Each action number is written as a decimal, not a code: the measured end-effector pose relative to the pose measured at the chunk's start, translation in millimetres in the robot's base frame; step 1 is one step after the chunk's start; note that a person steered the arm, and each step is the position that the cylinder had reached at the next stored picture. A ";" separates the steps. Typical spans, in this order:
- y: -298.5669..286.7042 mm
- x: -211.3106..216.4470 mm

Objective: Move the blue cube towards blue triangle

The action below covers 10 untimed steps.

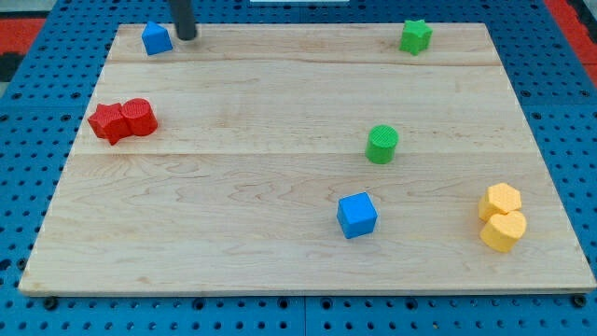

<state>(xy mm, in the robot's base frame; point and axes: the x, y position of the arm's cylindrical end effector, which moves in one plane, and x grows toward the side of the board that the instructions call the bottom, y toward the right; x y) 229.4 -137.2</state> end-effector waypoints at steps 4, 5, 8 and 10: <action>265.8 279.8; 323.2 315.1; 194.5 326.2; 142.3 290.8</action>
<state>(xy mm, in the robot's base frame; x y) 520.2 5.1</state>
